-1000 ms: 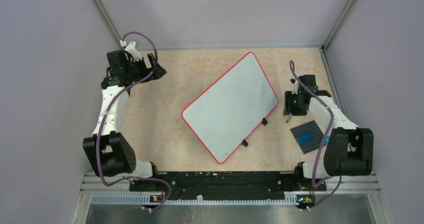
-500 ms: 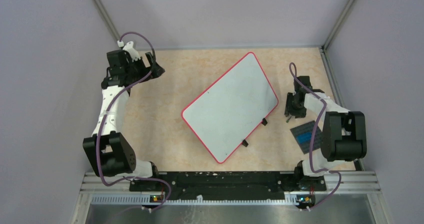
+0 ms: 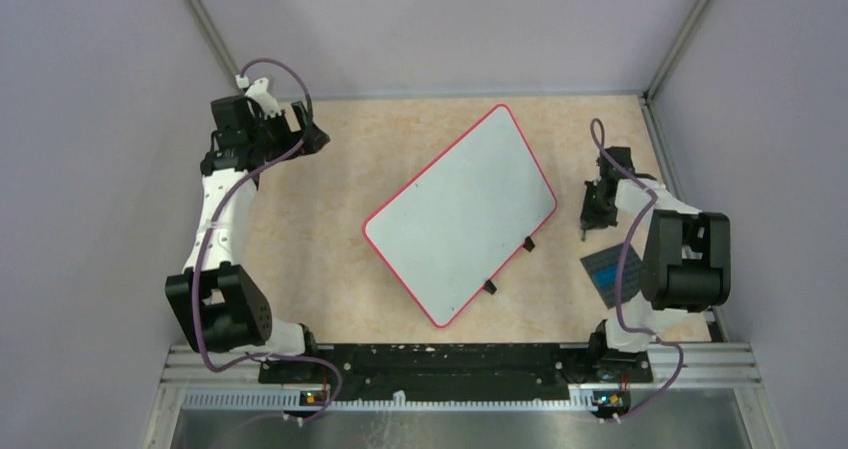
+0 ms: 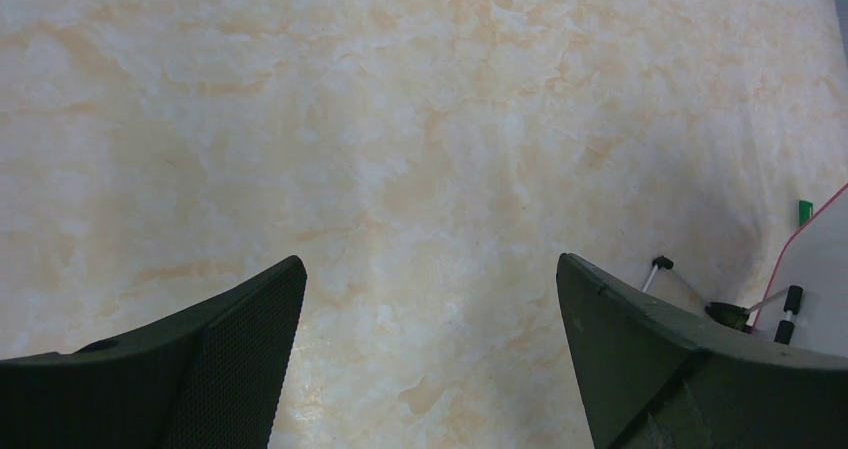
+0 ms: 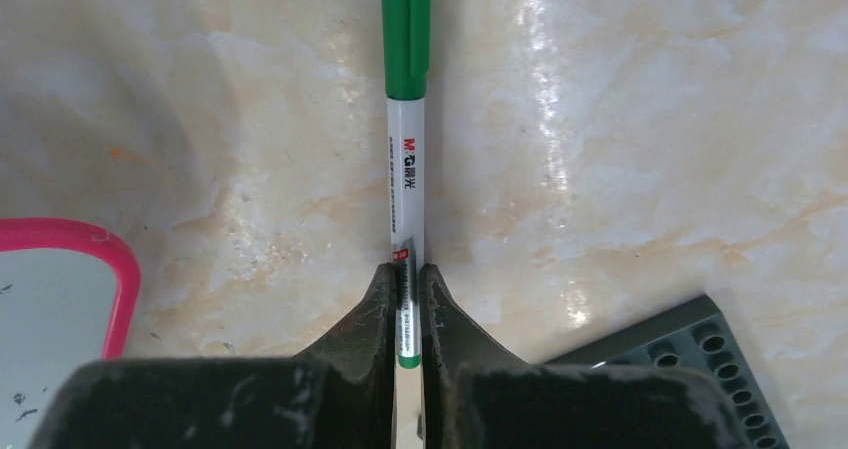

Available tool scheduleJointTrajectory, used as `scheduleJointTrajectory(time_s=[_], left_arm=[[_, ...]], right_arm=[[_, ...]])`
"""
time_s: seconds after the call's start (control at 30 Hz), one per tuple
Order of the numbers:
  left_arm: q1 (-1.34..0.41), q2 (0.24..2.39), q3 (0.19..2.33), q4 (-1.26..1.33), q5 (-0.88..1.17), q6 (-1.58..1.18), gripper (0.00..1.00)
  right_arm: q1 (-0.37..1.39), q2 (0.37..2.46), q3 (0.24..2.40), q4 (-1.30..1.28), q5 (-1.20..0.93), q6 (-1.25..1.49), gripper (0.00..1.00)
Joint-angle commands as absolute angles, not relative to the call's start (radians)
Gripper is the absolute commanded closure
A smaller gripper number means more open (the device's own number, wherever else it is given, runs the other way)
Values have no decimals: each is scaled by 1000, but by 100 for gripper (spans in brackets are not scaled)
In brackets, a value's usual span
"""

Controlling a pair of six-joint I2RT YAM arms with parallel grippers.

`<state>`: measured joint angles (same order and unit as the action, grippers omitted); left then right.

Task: Write a sentence on the whiteboard
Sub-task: Open the whiteboard marker at the center of the board.

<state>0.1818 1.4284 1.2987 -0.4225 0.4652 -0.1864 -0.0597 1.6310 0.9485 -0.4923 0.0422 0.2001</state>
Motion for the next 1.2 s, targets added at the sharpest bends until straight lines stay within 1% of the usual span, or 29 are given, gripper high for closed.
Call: scheduleJointTrajectory(time_s=[0.0, 0.1, 0.2, 0.3, 0.37, 0.47, 0.63, 0.83, 1.0, 1.17], left_arm=[[184, 1431, 1386, -416, 526, -107, 1], [184, 1448, 1453, -464, 556, -51, 1], [184, 1470, 1544, -524, 656, 17, 1], [183, 1480, 1631, -567, 820, 68, 1], [177, 1488, 1683, -595, 916, 71, 1], [131, 1513, 1774, -667, 998, 66, 1], [-35, 1562, 1900, -795, 1045, 94, 1], [-200, 1535, 1849, -758, 1127, 114, 1], [-312, 1548, 1826, -740, 1084, 91, 2], [-416, 1580, 1807, -786, 1077, 103, 11]], right_arm=[[-90, 1553, 1021, -498, -19, 98, 100], [-91, 1487, 1083, -525, -96, -41, 100], [-91, 1444, 1198, -624, -271, -225, 100], [-84, 1407, 1305, -741, -481, -362, 100], [-59, 1397, 1384, -834, -556, -449, 100], [27, 1370, 1462, -953, -575, -572, 100], [242, 1279, 1500, -1018, -478, -703, 100], [419, 1266, 1624, -1117, -456, -756, 100], [565, 1268, 1662, -1153, -401, -746, 100], [630, 1278, 1672, -1154, -349, -718, 100]])
